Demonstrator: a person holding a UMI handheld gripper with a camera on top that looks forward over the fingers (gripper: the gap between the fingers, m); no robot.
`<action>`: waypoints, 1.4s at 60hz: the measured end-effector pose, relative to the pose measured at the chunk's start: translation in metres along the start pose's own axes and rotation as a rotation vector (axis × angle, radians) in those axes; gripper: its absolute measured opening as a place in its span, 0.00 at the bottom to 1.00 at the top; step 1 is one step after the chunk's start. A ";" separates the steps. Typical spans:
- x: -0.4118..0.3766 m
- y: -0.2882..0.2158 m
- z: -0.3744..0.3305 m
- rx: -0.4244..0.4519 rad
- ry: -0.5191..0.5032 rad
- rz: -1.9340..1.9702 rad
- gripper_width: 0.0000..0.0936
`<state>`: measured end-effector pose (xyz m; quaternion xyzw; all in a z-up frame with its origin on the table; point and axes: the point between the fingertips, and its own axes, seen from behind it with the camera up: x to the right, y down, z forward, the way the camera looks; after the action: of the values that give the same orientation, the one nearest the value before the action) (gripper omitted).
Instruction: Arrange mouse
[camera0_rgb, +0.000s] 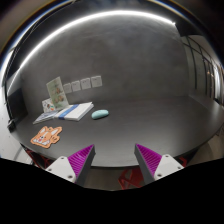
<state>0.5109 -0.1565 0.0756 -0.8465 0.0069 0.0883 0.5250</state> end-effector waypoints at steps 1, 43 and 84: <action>0.000 0.001 0.000 -0.002 -0.003 -0.004 0.89; -0.101 -0.026 0.258 -0.172 -0.033 -0.117 0.88; -0.090 -0.077 0.402 -0.233 0.241 0.002 0.72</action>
<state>0.3730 0.2285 -0.0157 -0.9062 0.0606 -0.0130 0.4184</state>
